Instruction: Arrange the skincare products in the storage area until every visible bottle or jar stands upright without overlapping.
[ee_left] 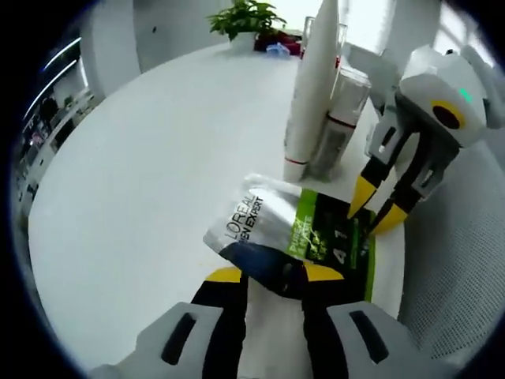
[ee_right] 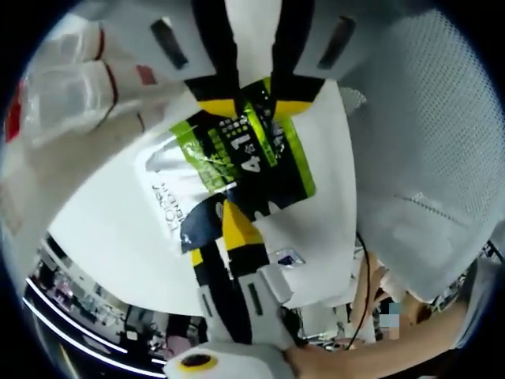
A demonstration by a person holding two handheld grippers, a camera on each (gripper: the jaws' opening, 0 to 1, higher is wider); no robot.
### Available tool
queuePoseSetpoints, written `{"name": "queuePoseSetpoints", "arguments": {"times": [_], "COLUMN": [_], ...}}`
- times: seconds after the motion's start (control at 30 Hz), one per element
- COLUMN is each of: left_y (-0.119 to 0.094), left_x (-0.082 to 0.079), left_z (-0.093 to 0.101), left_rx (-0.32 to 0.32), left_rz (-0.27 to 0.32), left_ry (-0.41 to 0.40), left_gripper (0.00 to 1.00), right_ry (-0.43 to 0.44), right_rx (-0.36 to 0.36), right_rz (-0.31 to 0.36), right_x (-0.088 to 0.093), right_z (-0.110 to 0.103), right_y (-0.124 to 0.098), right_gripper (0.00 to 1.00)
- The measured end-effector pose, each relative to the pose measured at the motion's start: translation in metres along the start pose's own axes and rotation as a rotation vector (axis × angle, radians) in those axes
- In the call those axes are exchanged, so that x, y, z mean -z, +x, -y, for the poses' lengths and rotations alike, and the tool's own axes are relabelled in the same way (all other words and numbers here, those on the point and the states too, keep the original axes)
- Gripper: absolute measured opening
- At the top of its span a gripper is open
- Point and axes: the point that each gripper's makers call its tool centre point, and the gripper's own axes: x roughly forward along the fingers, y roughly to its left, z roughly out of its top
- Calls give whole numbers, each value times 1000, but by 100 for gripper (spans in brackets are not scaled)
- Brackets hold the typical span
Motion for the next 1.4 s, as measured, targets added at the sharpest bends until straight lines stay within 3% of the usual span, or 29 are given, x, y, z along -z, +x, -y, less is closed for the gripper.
{"name": "queuePoseSetpoints", "arguments": {"times": [0.2,0.37,0.53,0.67,0.9,1.4], "left_y": [-19,-27,-16,-5,8,18], "left_x": [-6,-21,-18,-10,8,6], "left_z": [-12,-5,16,22,21,16], "left_rx": [-87,-119,-85,-71,-53,-40], "left_rz": [47,98,44,22,-18,-32], "left_ry": [11,47,109,108,73,63], "left_gripper": [37,45,51,55,62,63], "right_ry": [14,21,19,18,22,-14], "right_rx": [-2,-4,0,3,4,40], "right_rz": [1,3,2,1,1,-22], "right_x": [0,0,0,0,0,2], "right_z": [0,1,1,1,1,6], "right_y": [0,0,0,0,0,-1], "right_gripper": [15,15,15,15,15,15]}}
